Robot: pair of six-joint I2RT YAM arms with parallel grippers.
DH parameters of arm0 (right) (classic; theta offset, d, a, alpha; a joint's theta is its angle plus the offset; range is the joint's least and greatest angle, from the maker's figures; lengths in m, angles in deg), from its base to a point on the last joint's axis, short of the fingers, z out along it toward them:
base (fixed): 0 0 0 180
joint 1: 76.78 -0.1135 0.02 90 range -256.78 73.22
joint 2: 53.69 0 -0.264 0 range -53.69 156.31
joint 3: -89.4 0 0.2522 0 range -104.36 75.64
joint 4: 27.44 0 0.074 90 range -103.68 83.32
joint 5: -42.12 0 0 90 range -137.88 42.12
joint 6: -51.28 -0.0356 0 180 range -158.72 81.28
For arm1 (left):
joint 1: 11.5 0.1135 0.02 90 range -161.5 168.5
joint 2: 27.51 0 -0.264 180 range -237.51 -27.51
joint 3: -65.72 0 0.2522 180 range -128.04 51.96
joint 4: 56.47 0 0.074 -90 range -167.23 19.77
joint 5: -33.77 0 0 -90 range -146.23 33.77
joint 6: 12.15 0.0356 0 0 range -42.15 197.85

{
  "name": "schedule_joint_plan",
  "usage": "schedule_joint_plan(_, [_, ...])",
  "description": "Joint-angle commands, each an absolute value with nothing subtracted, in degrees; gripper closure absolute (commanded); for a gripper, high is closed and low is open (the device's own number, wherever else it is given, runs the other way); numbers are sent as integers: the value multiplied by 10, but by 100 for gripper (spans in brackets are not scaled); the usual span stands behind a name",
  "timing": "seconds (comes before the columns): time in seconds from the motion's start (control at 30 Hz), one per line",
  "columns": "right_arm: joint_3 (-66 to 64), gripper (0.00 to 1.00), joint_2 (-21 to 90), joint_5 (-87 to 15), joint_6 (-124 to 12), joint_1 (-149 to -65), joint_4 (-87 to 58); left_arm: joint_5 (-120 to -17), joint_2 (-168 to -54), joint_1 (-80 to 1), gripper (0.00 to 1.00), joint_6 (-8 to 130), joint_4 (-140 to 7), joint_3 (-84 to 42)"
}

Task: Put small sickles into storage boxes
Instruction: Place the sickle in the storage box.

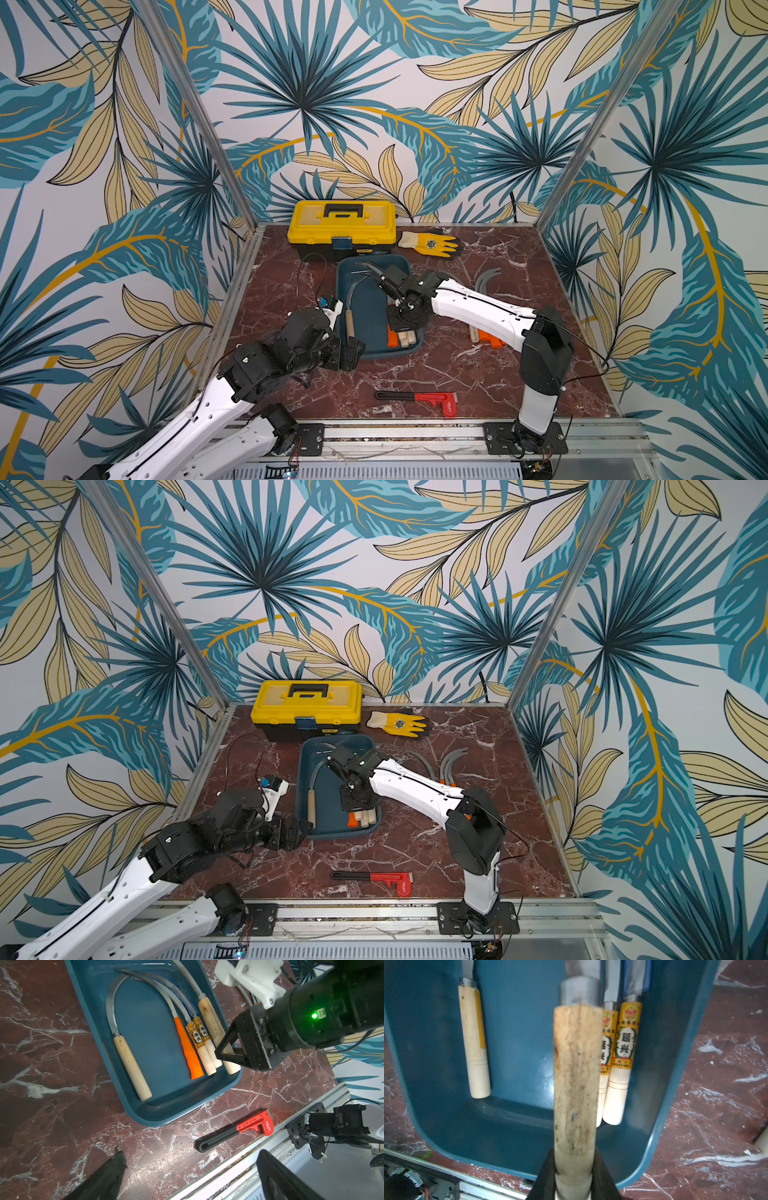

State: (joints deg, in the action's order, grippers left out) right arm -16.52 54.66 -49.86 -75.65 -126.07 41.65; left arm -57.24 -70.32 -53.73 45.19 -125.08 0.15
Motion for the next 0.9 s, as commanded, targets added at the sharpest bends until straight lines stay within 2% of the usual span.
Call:
schedule_joint_plan(0.0, [-191,100,574,-483,-743,-1264,417,-567,-695,-524,1,455,-1270,-17])
schedule_joint_plan(0.47, [-256,100,678,-453,-735,-1262,404,-579,-719,-497,1,473,-1272,-24])
schedule_joint_plan(0.87, [-273,75,732,-441,-716,-1243,401,-577,-753,-487,1,486,-1271,-39])
